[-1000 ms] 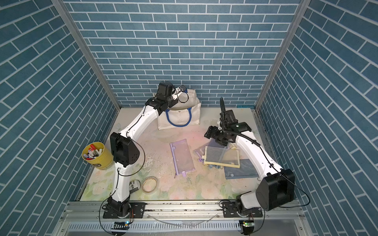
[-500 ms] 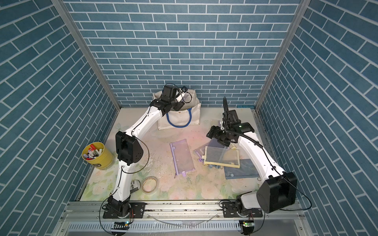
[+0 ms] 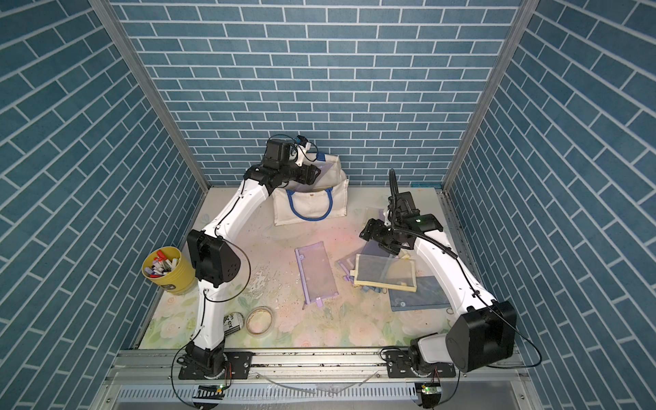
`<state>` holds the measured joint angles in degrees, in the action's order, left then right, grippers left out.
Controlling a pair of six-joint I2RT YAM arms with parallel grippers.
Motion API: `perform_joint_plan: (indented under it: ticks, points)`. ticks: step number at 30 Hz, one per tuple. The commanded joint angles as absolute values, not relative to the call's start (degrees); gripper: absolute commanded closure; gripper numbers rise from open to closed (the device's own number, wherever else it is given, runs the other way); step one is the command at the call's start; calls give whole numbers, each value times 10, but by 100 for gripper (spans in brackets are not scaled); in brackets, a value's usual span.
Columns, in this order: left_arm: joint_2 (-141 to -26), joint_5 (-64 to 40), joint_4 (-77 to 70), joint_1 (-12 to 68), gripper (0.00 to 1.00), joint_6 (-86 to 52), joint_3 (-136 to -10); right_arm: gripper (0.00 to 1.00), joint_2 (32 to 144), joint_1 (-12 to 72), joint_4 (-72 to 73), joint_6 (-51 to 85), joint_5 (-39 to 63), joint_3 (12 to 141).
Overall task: Put the pencil pouch into the canvas bag
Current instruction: Place the pencil pouch in the canvas bag.
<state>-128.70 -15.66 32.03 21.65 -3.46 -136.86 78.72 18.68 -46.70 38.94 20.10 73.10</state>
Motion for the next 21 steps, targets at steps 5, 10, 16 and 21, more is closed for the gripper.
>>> perform_joint_plan:
  ticks: [5, 10, 16, 21]
  points:
    - [-1369, -151, 511, 198, 18, -78, -1540, 18, 790, 185, -459, 384, 200, 743]
    - [-1277, -135, 447, 199, 18, -68, -1419, 19, 807, 184, -454, 384, 202, 770]
    - [-1182, -141, 444, 210, 20, -82, -1325, 18, 846, 184, -456, 363, 205, 828]
    - [-1063, -158, 417, 215, 22, -121, -1180, 18, 895, 185, -431, 359, 226, 886]
